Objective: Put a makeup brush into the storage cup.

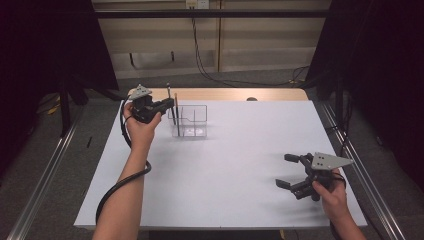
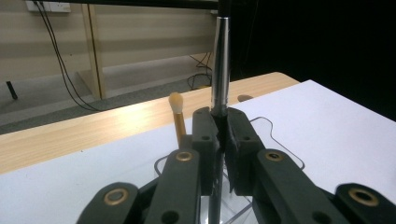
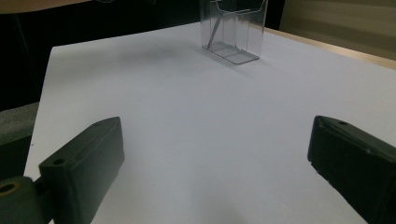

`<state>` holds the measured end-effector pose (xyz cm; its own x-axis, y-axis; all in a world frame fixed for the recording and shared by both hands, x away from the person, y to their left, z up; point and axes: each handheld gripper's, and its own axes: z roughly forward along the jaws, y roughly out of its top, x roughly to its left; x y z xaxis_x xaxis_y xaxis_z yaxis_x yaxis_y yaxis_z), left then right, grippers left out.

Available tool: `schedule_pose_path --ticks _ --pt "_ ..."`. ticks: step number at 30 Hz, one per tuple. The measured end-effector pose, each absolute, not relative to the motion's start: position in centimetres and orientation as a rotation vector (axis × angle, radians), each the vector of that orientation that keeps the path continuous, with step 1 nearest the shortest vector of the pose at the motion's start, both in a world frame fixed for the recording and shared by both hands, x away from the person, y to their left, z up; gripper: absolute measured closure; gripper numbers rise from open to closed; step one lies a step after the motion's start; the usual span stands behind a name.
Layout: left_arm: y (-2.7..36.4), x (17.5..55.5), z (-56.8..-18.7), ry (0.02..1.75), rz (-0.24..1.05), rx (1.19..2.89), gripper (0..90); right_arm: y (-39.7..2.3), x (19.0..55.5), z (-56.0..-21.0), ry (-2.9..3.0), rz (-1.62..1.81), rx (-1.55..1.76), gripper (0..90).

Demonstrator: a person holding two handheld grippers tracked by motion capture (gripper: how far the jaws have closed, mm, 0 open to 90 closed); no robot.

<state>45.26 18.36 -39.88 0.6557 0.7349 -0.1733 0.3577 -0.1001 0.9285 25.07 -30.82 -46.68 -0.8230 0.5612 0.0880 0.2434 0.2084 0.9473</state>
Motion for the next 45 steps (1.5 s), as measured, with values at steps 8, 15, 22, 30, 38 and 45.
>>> schedule_pose_path --ticks 8,15,22,30,38,45 --pt "18.4 45.2 -40.2 0.895 0.391 1.709 83.3 -30.8 25.1 -46.7 2.214 1.651 0.758 3.7" --pt "18.5 45.0 -40.3 0.899 0.360 1.694 72.2 -30.7 25.1 -46.7 2.214 1.652 0.756 3.7" --pt "18.8 44.6 -40.3 0.898 0.352 1.673 51.2 -30.7 25.1 -46.7 2.215 1.652 0.754 3.8" --pt "19.0 44.2 -40.8 0.929 0.351 1.673 28.9 -30.6 25.1 -46.7 2.213 1.652 0.753 3.8" --pt "19.3 43.7 -41.1 0.904 0.328 1.659 16.3 -30.6 25.1 -46.7 2.213 1.651 0.753 3.8" --pt "19.6 43.2 -41.3 0.865 0.294 1.654 10.4 -30.5 25.1 -46.7 2.218 1.647 0.748 3.8"
